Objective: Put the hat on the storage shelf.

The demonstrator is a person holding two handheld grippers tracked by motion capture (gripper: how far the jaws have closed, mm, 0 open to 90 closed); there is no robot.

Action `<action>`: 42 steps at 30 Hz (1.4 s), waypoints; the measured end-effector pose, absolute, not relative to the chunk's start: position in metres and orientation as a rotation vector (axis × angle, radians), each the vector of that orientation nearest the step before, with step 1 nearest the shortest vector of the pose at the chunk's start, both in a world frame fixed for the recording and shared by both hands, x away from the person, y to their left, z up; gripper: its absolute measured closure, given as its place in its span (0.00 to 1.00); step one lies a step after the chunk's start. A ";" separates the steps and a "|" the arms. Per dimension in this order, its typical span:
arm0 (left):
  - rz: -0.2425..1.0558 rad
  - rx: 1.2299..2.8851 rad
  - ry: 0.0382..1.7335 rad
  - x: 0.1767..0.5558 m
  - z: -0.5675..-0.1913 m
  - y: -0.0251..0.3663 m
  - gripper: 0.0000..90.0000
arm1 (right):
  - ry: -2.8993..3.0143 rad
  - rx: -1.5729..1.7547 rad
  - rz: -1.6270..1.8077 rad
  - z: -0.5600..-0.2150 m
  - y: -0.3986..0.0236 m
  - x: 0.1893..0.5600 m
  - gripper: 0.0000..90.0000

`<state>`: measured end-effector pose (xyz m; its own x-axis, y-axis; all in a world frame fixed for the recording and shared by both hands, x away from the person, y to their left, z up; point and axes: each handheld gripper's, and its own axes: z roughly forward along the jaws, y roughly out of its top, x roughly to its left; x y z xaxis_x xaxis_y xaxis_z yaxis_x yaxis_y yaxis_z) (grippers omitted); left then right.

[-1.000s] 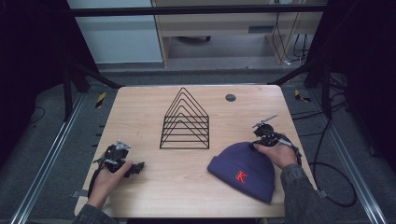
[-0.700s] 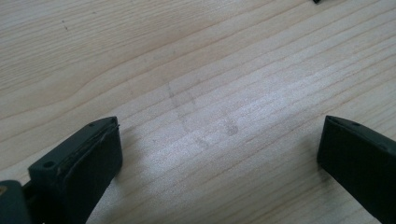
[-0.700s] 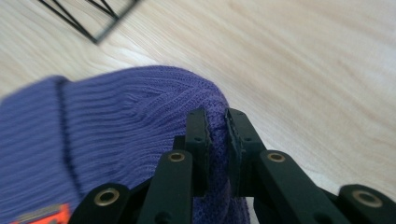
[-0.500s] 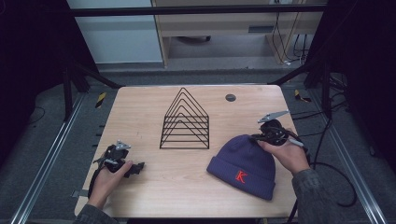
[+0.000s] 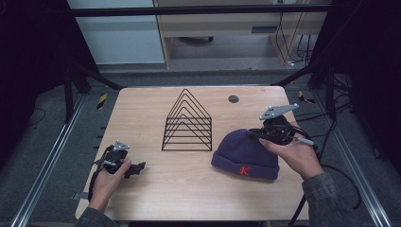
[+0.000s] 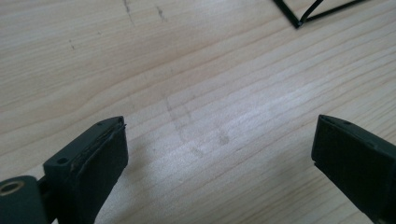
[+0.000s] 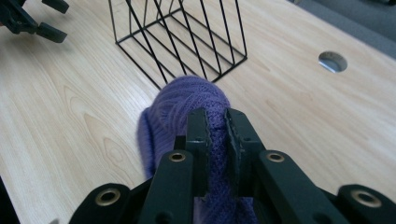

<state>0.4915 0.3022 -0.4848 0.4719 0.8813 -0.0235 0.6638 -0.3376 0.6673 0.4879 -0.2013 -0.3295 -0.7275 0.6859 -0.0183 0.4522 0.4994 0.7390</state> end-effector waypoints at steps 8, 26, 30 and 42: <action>0.495 2.023 1.256 0.486 -0.471 0.305 0.06 | 2.411 0.952 1.057 -0.304 -0.208 0.497 0.90; 0.454 1.902 1.105 0.515 -0.384 0.288 0.07 | 2.314 0.914 1.130 -0.242 -0.209 0.522 0.90; 0.432 1.908 1.068 0.523 -0.370 0.282 0.07 | 2.294 0.895 1.122 -0.229 -0.203 0.533 0.90; 0.441 1.946 0.973 0.531 -0.334 0.255 0.07 | 2.217 0.872 1.186 -0.201 -0.189 0.547 0.90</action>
<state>0.5309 0.2551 -0.3336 0.6285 0.7747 -0.0696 0.4581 -0.2963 0.8381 0.5474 -0.1885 -0.2011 -0.6842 0.7210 -0.1098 0.3086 0.4226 0.8522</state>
